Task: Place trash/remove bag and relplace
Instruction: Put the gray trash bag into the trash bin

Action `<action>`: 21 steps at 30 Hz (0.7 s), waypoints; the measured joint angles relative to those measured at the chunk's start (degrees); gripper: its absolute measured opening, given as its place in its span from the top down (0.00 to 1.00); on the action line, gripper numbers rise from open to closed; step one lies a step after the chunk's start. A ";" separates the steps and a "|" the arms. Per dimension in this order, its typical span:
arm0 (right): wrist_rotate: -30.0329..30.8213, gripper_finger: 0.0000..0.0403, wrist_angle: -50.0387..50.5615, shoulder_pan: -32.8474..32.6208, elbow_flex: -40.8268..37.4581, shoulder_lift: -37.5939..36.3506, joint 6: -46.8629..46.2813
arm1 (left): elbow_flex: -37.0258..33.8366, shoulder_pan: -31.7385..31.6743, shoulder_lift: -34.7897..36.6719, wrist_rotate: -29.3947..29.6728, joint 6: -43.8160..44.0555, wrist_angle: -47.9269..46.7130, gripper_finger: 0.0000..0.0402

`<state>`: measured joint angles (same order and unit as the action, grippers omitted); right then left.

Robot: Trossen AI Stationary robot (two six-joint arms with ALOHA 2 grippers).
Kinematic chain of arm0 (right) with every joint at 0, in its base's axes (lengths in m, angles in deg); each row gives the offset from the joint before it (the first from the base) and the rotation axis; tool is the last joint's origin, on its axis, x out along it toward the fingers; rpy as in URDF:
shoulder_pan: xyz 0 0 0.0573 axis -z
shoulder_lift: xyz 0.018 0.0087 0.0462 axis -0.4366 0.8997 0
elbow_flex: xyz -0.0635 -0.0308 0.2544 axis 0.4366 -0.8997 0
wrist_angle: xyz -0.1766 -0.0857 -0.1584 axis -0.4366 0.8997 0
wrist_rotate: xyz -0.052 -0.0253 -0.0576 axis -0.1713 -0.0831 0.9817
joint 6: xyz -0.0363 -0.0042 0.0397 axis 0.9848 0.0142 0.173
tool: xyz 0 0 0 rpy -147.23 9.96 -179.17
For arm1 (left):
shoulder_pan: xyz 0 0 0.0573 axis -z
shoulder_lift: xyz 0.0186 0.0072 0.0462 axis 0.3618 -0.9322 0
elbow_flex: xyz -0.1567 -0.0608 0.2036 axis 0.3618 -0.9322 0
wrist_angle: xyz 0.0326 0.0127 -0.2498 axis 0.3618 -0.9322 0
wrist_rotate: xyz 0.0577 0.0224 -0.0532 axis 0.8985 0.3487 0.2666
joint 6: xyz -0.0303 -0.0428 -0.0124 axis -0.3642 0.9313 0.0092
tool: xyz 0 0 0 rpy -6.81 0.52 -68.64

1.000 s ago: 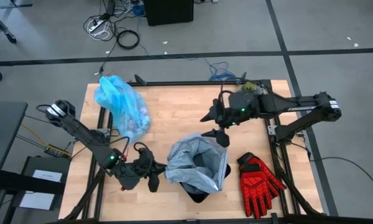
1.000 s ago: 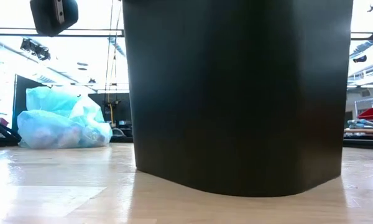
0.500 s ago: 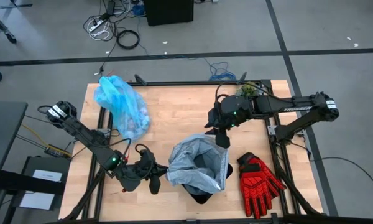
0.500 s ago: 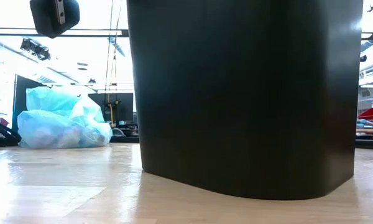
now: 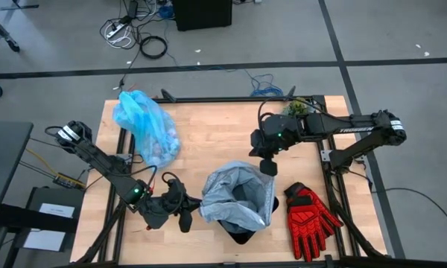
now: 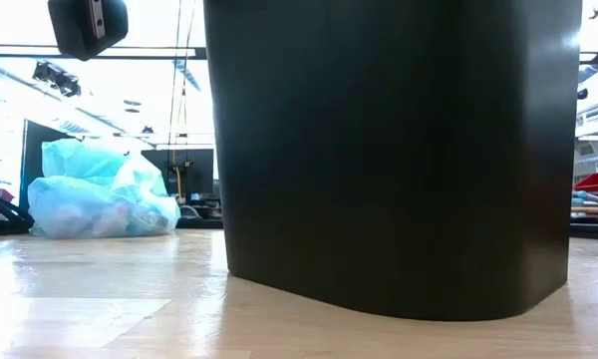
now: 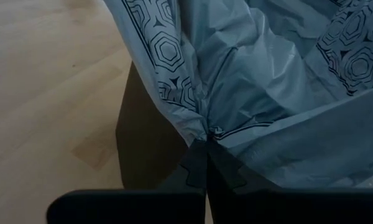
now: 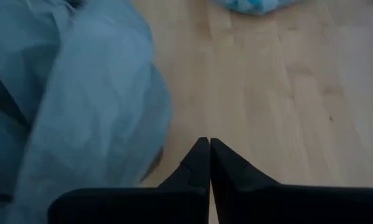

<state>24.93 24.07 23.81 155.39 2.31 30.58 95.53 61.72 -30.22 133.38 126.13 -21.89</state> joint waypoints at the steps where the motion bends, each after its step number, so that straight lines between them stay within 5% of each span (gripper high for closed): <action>1: 0.00 1.00 0.50 0.01 0.00 0.00 0.12 | 0.00 0.00 0.00 0.00 -0.36 0.00 0.99; 21: 4.13 1.00 -1.36 -0.19 -10.12 -0.02 -2.05 | 0.00 0.00 -10.56 -1.39 -1.08 10.38 0.99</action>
<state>29.06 22.71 23.62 145.27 2.29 28.54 95.53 61.72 -40.78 131.99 125.05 -11.51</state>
